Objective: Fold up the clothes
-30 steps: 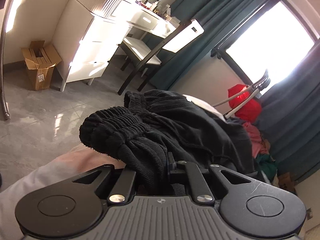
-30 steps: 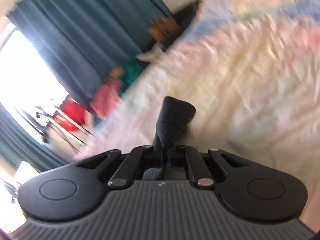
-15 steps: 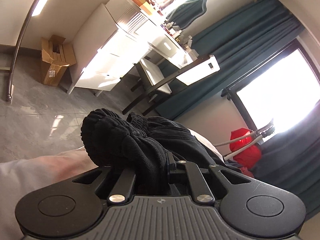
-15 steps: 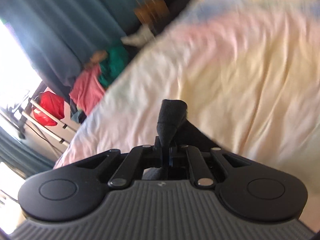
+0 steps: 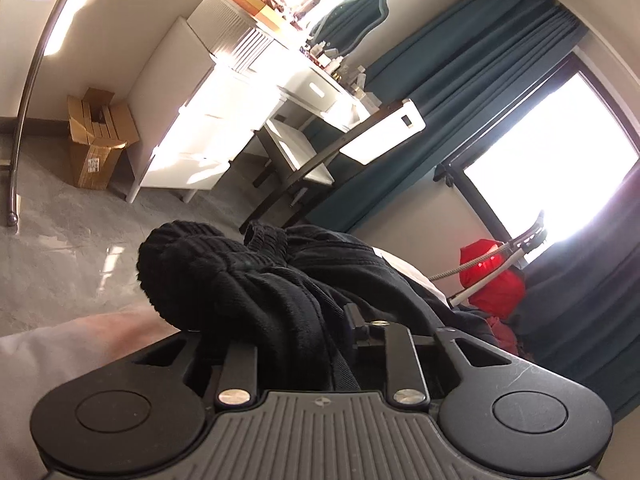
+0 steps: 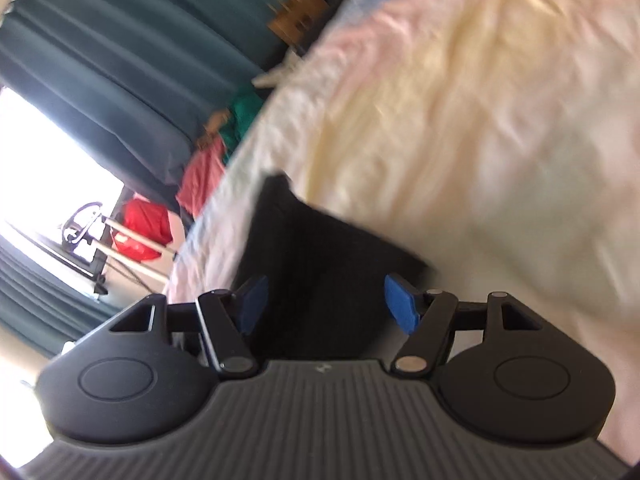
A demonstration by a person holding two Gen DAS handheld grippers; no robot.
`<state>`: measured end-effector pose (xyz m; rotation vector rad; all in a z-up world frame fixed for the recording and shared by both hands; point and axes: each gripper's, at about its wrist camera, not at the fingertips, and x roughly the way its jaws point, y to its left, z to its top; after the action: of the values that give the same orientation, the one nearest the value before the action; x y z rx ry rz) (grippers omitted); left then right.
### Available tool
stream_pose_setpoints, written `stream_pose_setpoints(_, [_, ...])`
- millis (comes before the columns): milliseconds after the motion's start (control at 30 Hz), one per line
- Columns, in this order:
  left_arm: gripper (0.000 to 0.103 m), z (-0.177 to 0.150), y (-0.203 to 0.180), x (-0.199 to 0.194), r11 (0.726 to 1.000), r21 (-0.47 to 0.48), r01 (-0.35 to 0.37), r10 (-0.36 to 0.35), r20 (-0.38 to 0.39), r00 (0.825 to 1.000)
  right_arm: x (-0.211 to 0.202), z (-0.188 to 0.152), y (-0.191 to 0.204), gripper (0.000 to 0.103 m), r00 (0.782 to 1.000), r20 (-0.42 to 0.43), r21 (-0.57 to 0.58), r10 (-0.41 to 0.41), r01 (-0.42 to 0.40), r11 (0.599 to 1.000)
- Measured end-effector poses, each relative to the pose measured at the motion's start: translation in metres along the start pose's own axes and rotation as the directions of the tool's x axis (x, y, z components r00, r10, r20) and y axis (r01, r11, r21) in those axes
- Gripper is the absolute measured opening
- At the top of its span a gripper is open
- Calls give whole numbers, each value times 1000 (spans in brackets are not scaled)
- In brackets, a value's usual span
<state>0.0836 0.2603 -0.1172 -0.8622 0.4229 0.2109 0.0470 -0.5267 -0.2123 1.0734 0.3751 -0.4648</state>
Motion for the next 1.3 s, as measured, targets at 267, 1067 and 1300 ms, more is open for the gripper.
stream_pose_setpoints(267, [54, -11, 48, 2, 985, -168, -45, 4, -238, 971, 46, -3, 5, 16, 995, -91, -8, -51, 50, 999])
stream_pose_setpoints(1067, [8, 10, 59, 28, 952, -303, -48, -53, -317, 947, 19, 28, -5, 5, 977, -69, -124, -201, 191, 974])
stream_pose_setpoints(1300, [9, 6, 49, 25, 967, -248, -53, -18, -278, 960, 9, 28, 3, 13, 976, -2, -114, -218, 216, 970])
